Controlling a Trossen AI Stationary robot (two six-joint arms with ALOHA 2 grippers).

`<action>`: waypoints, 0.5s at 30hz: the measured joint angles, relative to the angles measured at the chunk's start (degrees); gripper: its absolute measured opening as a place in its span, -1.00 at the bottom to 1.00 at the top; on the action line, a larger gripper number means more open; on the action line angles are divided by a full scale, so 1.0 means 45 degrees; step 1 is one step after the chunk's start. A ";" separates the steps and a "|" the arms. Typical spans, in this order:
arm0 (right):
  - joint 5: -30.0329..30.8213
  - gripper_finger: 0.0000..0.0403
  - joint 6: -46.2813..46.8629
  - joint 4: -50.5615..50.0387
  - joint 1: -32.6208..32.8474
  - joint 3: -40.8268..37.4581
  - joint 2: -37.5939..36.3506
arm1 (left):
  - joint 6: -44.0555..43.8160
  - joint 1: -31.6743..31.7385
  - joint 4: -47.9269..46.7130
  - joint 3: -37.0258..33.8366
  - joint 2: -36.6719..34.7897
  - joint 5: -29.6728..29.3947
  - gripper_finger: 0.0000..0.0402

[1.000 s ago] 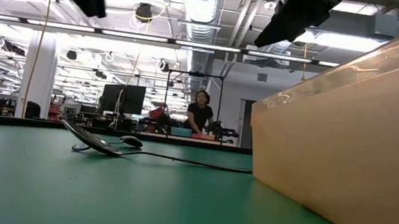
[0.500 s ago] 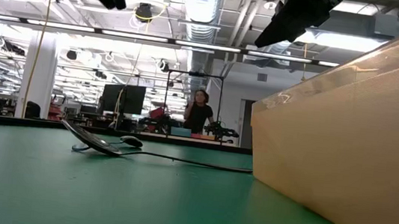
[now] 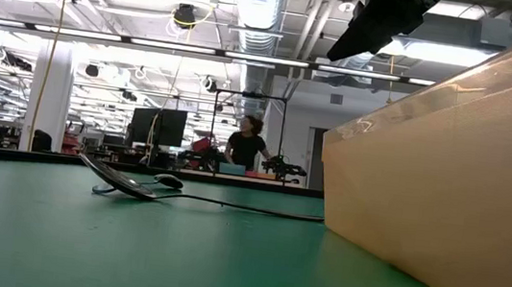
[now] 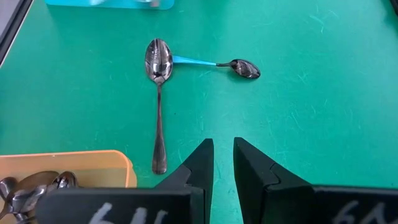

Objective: Sort silverware by color (type)
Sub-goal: Put the blue spoon into the pink bin

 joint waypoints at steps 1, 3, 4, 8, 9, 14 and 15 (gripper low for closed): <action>0.0000 -0.65 0.0000 0.0002 0.0000 0.0000 -0.0004 | -0.0141 0.0084 0.0386 -0.0472 -0.0337 -0.0031 -0.30; 0.0000 -0.65 0.0000 0.0010 0.0000 0.0000 -0.0005 | -0.0311 0.0248 0.1368 -0.1432 -0.0960 -0.0016 -0.30; 0.0000 -0.65 0.0000 0.0041 0.0000 0.0000 -0.0004 | -0.0353 0.0340 0.1960 -0.1864 -0.1221 0.0027 -0.30; 0.0000 -0.65 0.0000 0.0352 0.0000 0.0000 0.0000 | -0.0077 0.0496 0.4246 -0.3338 -0.1943 0.0101 -0.30; 0.0000 -0.65 0.0000 0.0464 0.0000 0.0000 0.0000 | 0.0052 0.0507 0.4680 -0.3631 -0.2029 0.0134 -0.30; 0.0000 -0.65 -0.0087 0.1401 0.0000 0.0000 0.0000 | 0.0848 0.0521 0.7328 -0.4876 -0.2366 0.0470 -0.30; 0.0000 -0.65 -0.0116 0.1646 0.0000 0.0000 0.0000 | 0.1106 0.0526 0.7920 -0.5104 -0.2438 0.0770 -0.30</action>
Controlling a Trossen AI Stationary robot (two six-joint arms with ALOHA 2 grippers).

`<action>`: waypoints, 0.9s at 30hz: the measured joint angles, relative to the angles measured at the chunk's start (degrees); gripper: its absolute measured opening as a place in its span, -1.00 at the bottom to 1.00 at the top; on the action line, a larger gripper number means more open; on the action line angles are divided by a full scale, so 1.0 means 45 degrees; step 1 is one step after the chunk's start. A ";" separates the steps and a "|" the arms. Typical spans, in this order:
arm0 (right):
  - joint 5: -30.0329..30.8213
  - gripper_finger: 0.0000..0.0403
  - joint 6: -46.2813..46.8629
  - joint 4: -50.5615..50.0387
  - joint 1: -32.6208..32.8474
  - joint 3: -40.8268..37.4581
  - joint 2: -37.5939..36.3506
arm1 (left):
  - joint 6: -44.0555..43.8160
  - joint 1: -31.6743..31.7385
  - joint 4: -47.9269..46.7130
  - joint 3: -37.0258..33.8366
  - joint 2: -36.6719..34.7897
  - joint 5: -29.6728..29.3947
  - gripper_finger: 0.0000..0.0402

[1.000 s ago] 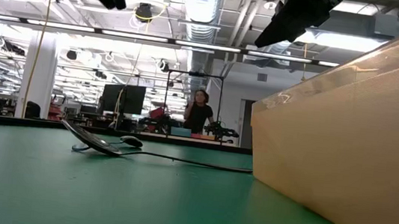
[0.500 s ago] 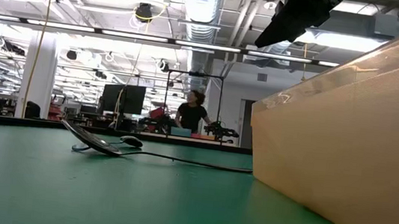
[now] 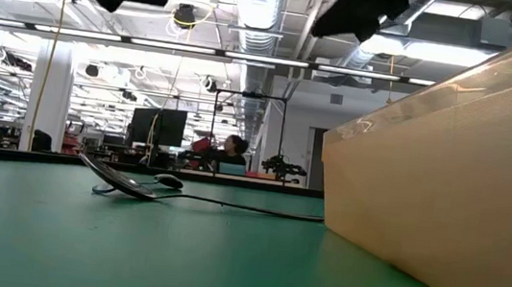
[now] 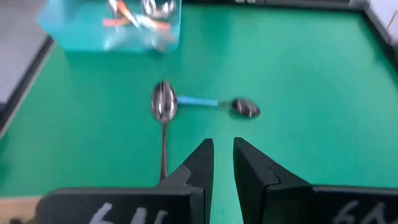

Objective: Sort silverware by color (type)
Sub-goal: Put the blue spoon into the pink bin

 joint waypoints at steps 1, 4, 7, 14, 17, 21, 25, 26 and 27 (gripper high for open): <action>0.0000 -0.65 -0.0052 0.0267 -0.0003 0.0000 0.0000 | 0.0267 0.0017 0.0450 -0.0169 -0.0050 0.0322 -0.30; -0.0002 -0.65 -0.0493 0.1215 -0.0061 0.0000 0.0000 | 0.0681 0.0222 0.1219 -0.0497 -0.0234 0.1043 -0.30; -0.0005 -0.65 -0.0671 0.1935 -0.0122 0.0000 -0.0001 | 0.0683 0.0659 0.1226 -0.0674 -0.0492 0.1358 -0.30; -0.0024 -0.65 -0.0569 0.2378 -0.0349 0.0000 0.0000 | 0.1038 0.1659 0.1188 -0.0946 -0.0835 0.2546 -0.30; -0.0024 -0.65 -0.0564 0.2388 -0.0340 0.0000 0.0003 | 0.1374 0.1816 0.1187 -0.0946 -0.0835 0.2907 -0.30; -0.0042 -0.65 -0.0559 0.2865 -0.0335 -0.0008 0.0368 | 0.1733 0.1846 0.1164 -0.0946 -0.0835 0.2929 -0.30; -0.0968 -0.65 -0.0559 0.4254 -0.0450 0.0000 0.1067 | 0.1795 0.1846 0.1137 -0.0946 -0.0835 0.2933 -0.30; -0.1324 -0.65 -0.0555 0.4530 -0.0495 -0.0005 0.1268 | 0.1841 0.1846 0.1123 -0.0946 -0.0835 0.2947 -0.30; -0.1661 -0.65 -0.0555 0.4911 -0.0526 -0.0005 0.1502 | 0.1918 0.1846 0.1033 -0.0946 -0.0836 0.2946 -0.30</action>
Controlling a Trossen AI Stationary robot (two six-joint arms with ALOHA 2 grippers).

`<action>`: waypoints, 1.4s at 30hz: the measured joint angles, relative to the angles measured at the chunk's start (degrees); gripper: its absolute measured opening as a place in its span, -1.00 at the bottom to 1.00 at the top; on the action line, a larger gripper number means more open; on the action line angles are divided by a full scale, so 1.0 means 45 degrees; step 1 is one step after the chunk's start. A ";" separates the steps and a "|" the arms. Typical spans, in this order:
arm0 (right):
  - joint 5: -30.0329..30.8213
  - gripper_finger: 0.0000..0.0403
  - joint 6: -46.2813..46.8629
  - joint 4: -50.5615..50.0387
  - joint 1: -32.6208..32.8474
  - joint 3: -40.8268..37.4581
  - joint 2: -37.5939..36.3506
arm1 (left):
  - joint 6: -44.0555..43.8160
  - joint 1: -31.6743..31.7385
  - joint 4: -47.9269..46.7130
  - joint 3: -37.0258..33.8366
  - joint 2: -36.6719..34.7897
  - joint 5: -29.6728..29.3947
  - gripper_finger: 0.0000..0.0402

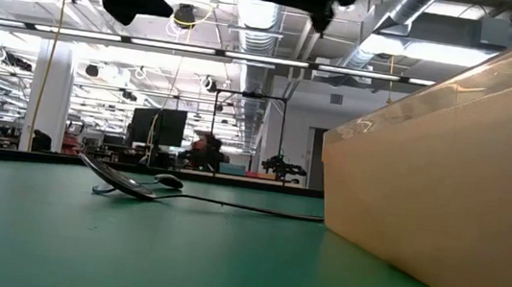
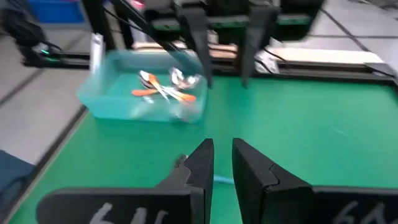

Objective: Sort silverware by color (type)
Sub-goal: Put the blue spoon into the pink bin

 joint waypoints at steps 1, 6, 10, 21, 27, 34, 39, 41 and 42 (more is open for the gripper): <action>-0.0305 -0.65 -0.0004 0.0352 -0.0022 0.0000 0.0193 | 0.0039 0.0000 -0.0091 0.0000 -0.0004 0.0000 -0.30; -0.1061 -0.65 0.0030 0.0767 -0.0077 0.0003 0.0343 | 0.0086 0.0000 -0.0467 0.0000 -0.0003 0.0005 -0.30; -0.1064 -0.65 0.0241 0.0456 0.0065 -0.0015 -0.0013 | 0.0010 0.0033 -0.1080 0.0001 0.0041 -0.0514 -0.30; -0.1040 -0.65 0.1098 -0.0438 0.0633 0.0010 -0.0569 | -0.2219 0.1446 -0.1672 0.0277 0.1664 -0.0784 -0.30; -0.1021 -0.65 0.1949 -0.1520 0.0931 0.0010 -0.0568 | -0.2267 0.1514 -0.2404 0.1278 0.3331 -0.0905 -0.30; -0.0972 -0.65 0.3805 -0.3595 0.1610 0.0015 -0.0686 | -0.4821 0.1976 -0.5047 0.3214 0.5772 -0.1440 -0.30; -0.0793 -0.65 0.4729 -0.4590 0.2398 0.0010 -0.0686 | -0.6097 0.1982 -0.6723 0.4693 0.7389 -0.1464 -0.30; -0.0303 -0.65 0.4989 -0.5014 0.2766 0.0010 -0.0681 | -0.6614 0.1968 -0.7292 0.5049 0.7930 -0.1515 -0.30; -0.0057 -0.65 0.5030 -0.5146 0.2921 0.0010 -0.0681 | -0.6988 0.1957 -0.7496 0.5171 0.8192 -0.1507 -0.30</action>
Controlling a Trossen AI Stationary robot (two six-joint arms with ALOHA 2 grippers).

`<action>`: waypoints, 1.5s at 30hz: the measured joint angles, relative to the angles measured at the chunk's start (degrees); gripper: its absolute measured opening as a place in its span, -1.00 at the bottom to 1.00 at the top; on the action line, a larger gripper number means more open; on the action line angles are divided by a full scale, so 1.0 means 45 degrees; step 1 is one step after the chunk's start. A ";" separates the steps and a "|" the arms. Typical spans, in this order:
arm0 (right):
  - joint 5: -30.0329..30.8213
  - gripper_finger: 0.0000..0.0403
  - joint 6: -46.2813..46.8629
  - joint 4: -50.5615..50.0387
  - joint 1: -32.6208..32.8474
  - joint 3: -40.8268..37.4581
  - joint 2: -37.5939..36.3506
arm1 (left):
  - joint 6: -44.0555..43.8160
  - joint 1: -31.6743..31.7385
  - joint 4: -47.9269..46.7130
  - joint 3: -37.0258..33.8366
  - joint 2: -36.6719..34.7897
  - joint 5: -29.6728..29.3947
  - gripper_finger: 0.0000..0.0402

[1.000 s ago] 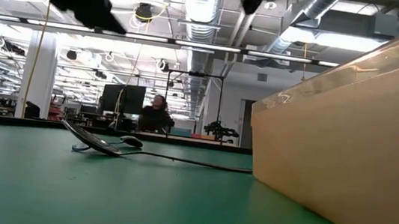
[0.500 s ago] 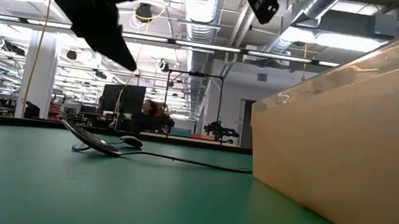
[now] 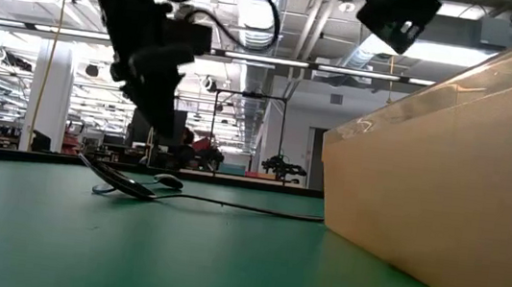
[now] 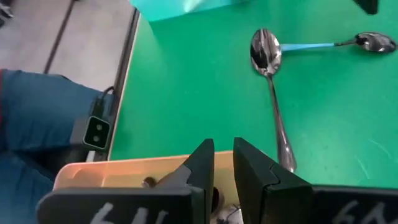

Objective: Sort silverware by color (type)
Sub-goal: Put the blue spoon into the pink bin

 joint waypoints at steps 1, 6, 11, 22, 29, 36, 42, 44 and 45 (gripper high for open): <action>0.0228 -0.65 0.0072 -0.0079 0.0165 0.0000 0.0000 | -0.0449 0.0000 -0.0125 0.0095 0.0222 0.0040 -0.30; 0.0765 -0.65 0.0350 -0.0158 0.0874 0.0000 0.0000 | -0.1978 -0.0096 -0.0093 0.0094 0.0910 0.0814 -0.30; 0.0836 -0.65 0.0424 -0.0151 0.1337 0.0000 0.0000 | -0.2599 -0.0165 0.0055 0.0094 0.1132 0.0962 -0.30; 0.1746 -0.65 0.0629 -0.0129 0.1729 0.0000 0.0000 | -0.2801 -0.0160 0.0659 0.0069 0.1994 0.1401 -0.30; 0.1751 -0.65 0.0565 -0.0078 0.1709 0.0004 0.0000 | -0.2819 -0.0160 0.0991 0.0050 0.2387 0.1566 -0.32; 0.1746 -0.65 0.0556 0.0109 0.1749 0.0000 0.0000 | -0.2373 -0.0105 0.0936 0.0012 0.2387 0.1395 -0.88; 0.1739 -0.65 0.0605 0.0386 0.1879 0.0000 0.0000 | -0.1153 -0.0121 0.1357 0.0017 0.2387 0.1127 -0.99; 0.1735 -0.65 0.0695 0.0659 0.1887 0.0000 -0.0086 | -0.0809 -0.0112 0.1405 0.0110 0.2387 0.1012 -0.99; 0.1726 -0.65 0.0707 0.0729 0.1947 0.0000 -0.0197 | -0.0664 -0.0101 0.1458 0.0157 0.2387 0.1015 -0.99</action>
